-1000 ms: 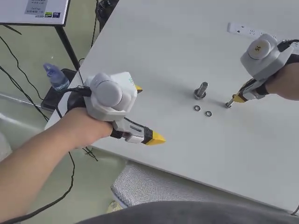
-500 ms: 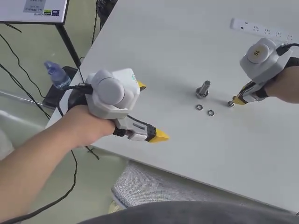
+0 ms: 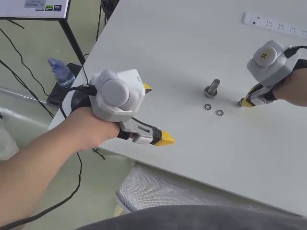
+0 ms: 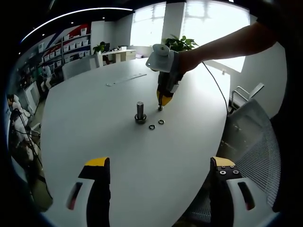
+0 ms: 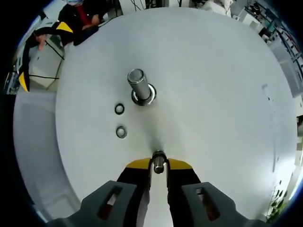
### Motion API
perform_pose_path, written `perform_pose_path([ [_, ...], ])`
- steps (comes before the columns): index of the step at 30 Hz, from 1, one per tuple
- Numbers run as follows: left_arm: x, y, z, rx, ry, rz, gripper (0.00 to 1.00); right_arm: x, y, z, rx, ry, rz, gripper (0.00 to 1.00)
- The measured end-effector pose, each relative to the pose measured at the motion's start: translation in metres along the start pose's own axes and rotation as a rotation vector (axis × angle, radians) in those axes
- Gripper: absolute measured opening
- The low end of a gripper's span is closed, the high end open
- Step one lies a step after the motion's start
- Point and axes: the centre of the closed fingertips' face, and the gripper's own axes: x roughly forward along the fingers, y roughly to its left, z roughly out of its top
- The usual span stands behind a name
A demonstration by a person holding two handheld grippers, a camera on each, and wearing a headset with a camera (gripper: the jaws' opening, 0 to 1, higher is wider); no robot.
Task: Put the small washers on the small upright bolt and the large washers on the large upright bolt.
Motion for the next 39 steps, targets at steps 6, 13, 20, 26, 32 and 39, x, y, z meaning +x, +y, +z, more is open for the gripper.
perform_pose_path([
  [6,0.000,0.002,-0.001,-0.005,0.000,0.000,0.86,0.005,-0.001,-0.001,-0.009,0.010,-0.003,0.13],
  [13,-0.001,-0.001,-0.003,-0.003,0.011,-0.006,0.85,0.008,-0.001,-0.001,-0.025,0.008,-0.012,0.13],
  [20,0.000,-0.003,-0.004,-0.009,0.012,-0.007,0.84,0.013,-0.005,-0.002,-0.036,0.012,-0.019,0.13],
  [26,0.001,-0.004,-0.005,-0.010,0.016,-0.011,0.82,0.013,-0.004,-0.001,-0.053,0.014,-0.021,0.13],
  [32,0.000,-0.005,-0.008,-0.011,0.022,-0.012,0.81,0.012,-0.003,-0.001,-0.068,0.015,-0.026,0.13],
  [39,-0.001,-0.005,-0.011,-0.002,0.035,-0.008,0.81,0.012,-0.003,0.000,-0.083,0.011,-0.038,0.14],
])
